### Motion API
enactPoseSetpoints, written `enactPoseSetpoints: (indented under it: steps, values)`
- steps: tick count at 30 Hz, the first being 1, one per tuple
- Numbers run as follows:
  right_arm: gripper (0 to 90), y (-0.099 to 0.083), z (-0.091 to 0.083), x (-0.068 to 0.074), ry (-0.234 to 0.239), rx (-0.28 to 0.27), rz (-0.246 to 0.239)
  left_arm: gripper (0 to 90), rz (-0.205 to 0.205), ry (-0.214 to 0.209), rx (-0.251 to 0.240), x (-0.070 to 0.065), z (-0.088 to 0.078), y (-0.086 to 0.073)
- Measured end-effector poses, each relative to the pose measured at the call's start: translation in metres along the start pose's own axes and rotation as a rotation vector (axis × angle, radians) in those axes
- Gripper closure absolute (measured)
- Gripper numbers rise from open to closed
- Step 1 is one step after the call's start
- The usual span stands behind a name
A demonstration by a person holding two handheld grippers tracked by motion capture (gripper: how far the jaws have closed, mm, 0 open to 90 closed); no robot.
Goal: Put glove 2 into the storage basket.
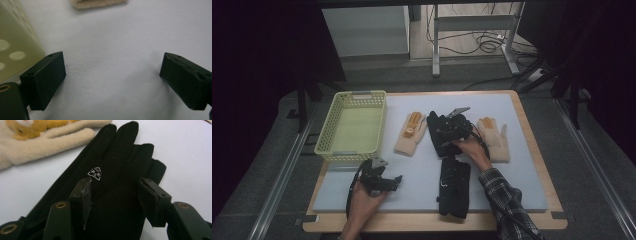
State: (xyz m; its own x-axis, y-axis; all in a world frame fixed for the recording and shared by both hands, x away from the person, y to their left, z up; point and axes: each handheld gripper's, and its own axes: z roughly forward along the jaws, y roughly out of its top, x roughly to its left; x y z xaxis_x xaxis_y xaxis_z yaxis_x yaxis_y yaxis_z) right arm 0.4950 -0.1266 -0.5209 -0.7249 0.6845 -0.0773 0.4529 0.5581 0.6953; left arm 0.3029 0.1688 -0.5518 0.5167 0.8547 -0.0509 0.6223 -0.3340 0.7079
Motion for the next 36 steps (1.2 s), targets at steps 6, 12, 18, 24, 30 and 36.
enactPoseSetpoints:
  steps: [6,12,18,24,30,36]
  values:
    - [76.1,-0.005,-0.001,-0.004,0.027,-0.001,0.076,6.7,0.000,0.001,0.000,0.000,0.000,0.000]
    - [86.1,0.003,-0.007,-0.003,0.012,0.017,0.094,6.8,0.000,0.000,0.001,0.000,0.000,0.000]
    - [87.2,0.011,-0.032,-0.010,0.014,-0.027,0.140,6.7,0.001,0.000,0.002,0.000,0.000,0.000]
    - [87.2,0.023,-0.065,-0.009,0.012,-0.086,0.186,6.7,0.000,-0.001,0.001,0.000,0.000,0.000]
    - [87.2,0.028,-0.085,0.000,0.023,-0.118,0.182,6.7,0.000,-0.001,0.001,0.000,0.000,0.000]
    - [87.2,0.024,-0.106,0.018,0.042,-0.121,0.165,6.7,0.000,-0.001,0.001,0.000,0.000,0.000]
